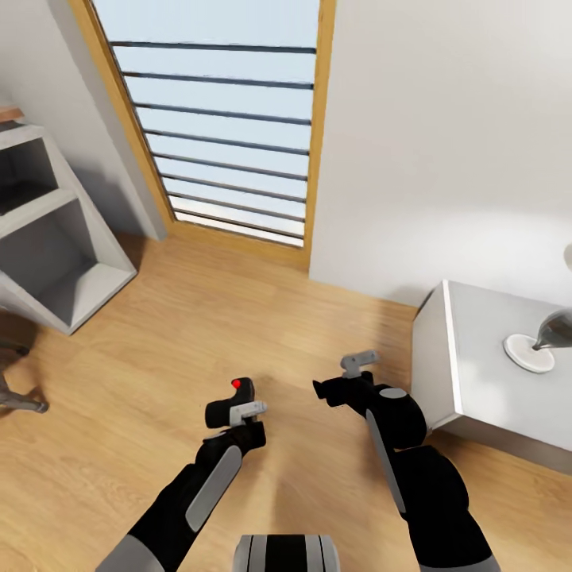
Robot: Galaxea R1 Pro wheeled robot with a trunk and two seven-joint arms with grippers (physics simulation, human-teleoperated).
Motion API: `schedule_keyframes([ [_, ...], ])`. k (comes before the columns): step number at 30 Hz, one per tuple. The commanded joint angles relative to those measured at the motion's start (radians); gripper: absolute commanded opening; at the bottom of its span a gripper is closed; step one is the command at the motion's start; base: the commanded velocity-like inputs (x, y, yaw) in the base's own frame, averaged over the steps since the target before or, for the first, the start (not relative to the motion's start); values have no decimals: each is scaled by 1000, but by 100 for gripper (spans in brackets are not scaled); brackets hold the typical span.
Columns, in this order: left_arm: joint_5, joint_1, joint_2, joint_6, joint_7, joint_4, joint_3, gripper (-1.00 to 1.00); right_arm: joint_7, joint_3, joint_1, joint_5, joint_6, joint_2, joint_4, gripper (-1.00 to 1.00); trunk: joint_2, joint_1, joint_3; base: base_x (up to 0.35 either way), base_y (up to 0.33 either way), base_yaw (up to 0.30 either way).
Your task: Attach the digital camera to the camera tripod in the bedroom.
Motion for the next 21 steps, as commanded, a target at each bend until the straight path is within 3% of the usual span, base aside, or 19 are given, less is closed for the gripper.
schedule_keyframes([
  [1, 7, 1, 1, 2, 7, -2, -2, -100, 10, 0, 0, 11, 5, 0, -1, 100, 0, -1, 3, 0, 0, 275],
  [6, 2, 8, 3, -3, 11, -11, -2, -100, 58, 4, 2, 11, 0, 1, -1, 100, 1, -3, 23, 0, 0, 289],
  [7, 1, 50, 6, -6, 64, -107, 0, -100, 64, 5, 2, 11, -2, 1, -1, 100, 1, -3, 26, 0, 0, 295],
  [11, 0, 66, 18, -6, 82, -139, 0, -100, 65, 6, 5, 11, -5, 1, -1, 100, 2, -5, 42, 0, 0, 295],
  [12, 1, 74, 31, -7, 91, -155, 0, -100, 65, 6, 11, 11, -9, 1, -1, 100, 3, -6, 46, 0, 0, 295],
  [21, 4, 77, 36, -9, 93, -153, 1, -100, 65, 7, 16, 11, -11, 1, -1, 100, 5, -10, 81, 0, 0, 295],
])
